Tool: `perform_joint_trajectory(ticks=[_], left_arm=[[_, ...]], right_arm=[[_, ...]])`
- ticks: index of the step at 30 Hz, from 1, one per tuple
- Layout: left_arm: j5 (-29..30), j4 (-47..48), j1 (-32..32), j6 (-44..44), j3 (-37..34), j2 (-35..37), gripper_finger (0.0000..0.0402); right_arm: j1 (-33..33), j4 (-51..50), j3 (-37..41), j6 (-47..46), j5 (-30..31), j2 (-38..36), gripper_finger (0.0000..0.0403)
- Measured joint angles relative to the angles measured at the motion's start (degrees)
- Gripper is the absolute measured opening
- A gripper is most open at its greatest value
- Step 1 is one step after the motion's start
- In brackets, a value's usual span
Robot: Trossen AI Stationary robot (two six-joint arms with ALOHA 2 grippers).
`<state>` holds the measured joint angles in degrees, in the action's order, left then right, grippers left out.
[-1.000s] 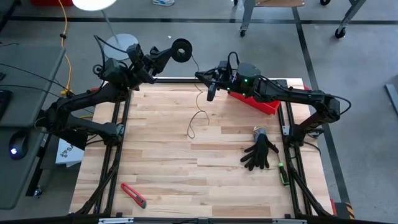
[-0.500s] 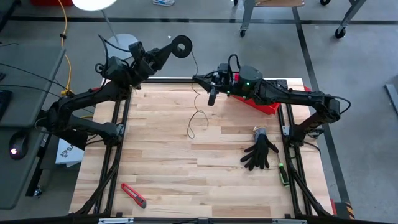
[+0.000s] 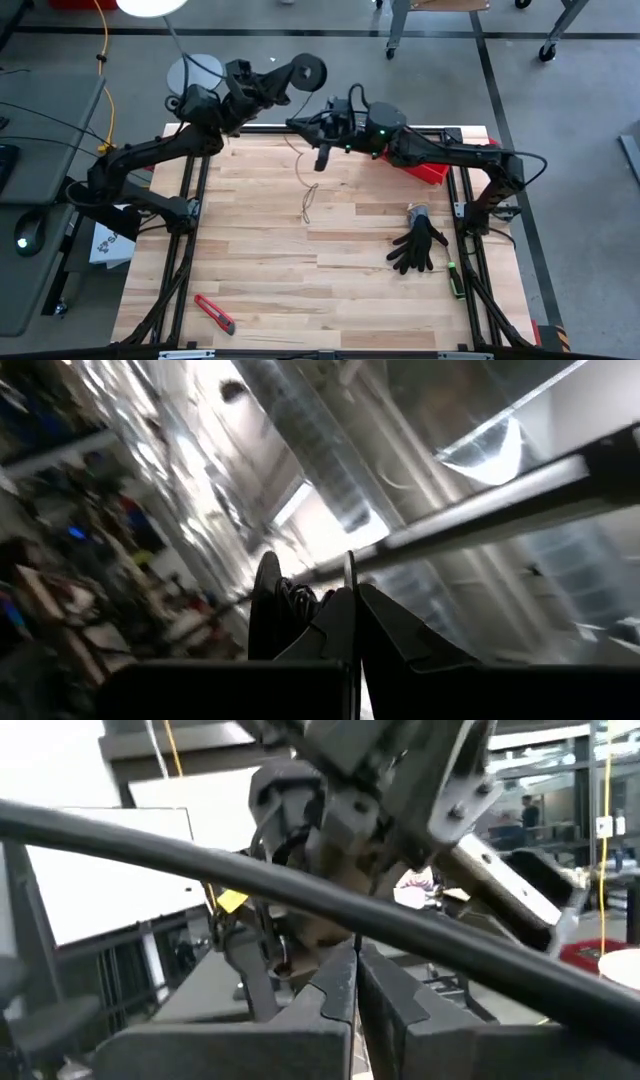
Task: Coil cords
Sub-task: Coil the black wire on the spool
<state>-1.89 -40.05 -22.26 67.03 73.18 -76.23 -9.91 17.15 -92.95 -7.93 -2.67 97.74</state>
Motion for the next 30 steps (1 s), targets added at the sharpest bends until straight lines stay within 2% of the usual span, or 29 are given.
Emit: perform_joint_trajectory(ticks=[3, 7, 13, 22, 30], left_arm=[[-4.0, 1.7, 0.0, 4.3, 2.7, -0.8, 0.0000], [-6.2, 6.0, 0.4, 7.8, 4.2, 0.0, 0.0000], [-6.2, 10.7, 2.7, 12.1, 4.3, 2.0, 0.0000], [-5.3, 10.7, 7.1, 17.3, 4.3, 1.9, 0.0000], [-6.1, 17.9, 9.2, 16.0, 4.3, 4.8, 0.0000]], right_arm=[[-0.1, -3.2, -4.6, 2.7, -1.1, 1.3, 0.0000], [-0.2, -5.2, -7.9, 5.4, -1.5, 1.5, 0.0000], [-0.6, -5.3, -9.4, 6.5, -2.1, 1.5, 0.0000], [-1.7, -4.7, -9.4, 7.0, -2.3, 2.1, 0.0000], [-4.6, -2.9, -9.4, 7.0, -5.8, 2.2, 0.0000]])
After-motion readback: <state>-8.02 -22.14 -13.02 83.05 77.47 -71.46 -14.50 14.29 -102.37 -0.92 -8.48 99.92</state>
